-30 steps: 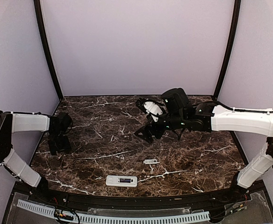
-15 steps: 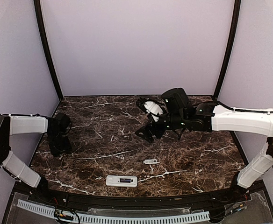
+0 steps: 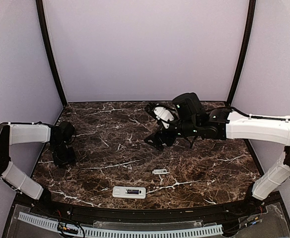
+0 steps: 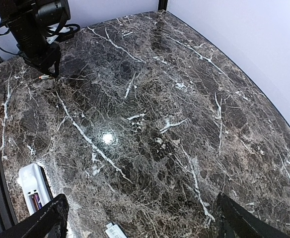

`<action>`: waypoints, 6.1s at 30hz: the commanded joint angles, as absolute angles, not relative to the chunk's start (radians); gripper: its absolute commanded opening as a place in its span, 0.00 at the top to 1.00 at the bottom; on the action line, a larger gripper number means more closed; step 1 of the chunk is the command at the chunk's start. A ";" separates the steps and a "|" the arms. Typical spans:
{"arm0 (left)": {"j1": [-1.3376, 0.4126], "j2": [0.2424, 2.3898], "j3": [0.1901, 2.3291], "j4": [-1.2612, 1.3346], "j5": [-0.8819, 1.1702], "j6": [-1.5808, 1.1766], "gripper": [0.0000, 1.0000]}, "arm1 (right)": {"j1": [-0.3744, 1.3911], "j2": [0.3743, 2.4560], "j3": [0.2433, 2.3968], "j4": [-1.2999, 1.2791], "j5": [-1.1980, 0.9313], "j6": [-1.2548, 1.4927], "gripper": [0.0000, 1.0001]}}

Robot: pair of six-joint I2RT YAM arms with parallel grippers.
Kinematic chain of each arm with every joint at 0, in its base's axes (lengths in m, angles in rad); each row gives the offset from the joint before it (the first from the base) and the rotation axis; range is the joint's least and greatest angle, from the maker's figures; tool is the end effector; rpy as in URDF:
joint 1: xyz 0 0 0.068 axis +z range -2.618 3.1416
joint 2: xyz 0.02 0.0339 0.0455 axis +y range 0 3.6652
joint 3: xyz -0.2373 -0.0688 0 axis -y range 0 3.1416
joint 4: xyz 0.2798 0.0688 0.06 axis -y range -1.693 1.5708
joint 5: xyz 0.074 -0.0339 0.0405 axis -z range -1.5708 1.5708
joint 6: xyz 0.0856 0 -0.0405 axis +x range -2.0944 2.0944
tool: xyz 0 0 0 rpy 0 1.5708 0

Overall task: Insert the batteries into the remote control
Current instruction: Pick up the battery from the center of the board, then pass from the left arm to the right

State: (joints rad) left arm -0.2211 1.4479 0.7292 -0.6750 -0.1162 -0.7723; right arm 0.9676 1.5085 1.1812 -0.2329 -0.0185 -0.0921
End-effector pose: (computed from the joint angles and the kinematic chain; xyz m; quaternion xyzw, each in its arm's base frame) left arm 0.2647 -0.0493 0.0534 -0.2755 0.9555 0.0088 0.1052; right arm 0.2396 0.3506 0.2324 -0.4461 0.7528 0.2125 0.4350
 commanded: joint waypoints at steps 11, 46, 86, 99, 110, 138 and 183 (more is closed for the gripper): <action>-0.371 1.522 0.741 -0.802 -0.060 -0.756 0.64 | 0.962 1.498 1.194 -0.226 0.024 -0.112 0.01; -0.540 1.677 0.874 -0.964 -0.092 -0.703 0.92 | 0.962 1.473 1.218 -0.254 0.034 -0.127 0.01; -0.724 1.665 1.368 -0.387 -0.128 0.014 1.00 | 0.335 1.826 1.357 0.264 -0.854 0.820 0.11; -0.682 1.706 1.340 -0.416 -0.073 -0.029 1.00 | 0.380 1.921 1.437 -0.183 -0.824 0.628 0.12; -0.646 1.679 1.237 -0.364 -0.077 0.031 1.00 | 0.438 2.060 1.585 -0.339 -0.826 0.591 0.17; -0.795 1.341 1.071 0.185 -0.030 -0.501 1.00 | 0.714 1.408 1.188 -0.068 -0.423 0.270 0.26; -1.316 1.036 0.832 0.681 -0.339 -0.412 1.00 | 1.260 1.234 1.055 0.464 0.125 -0.218 0.54</action>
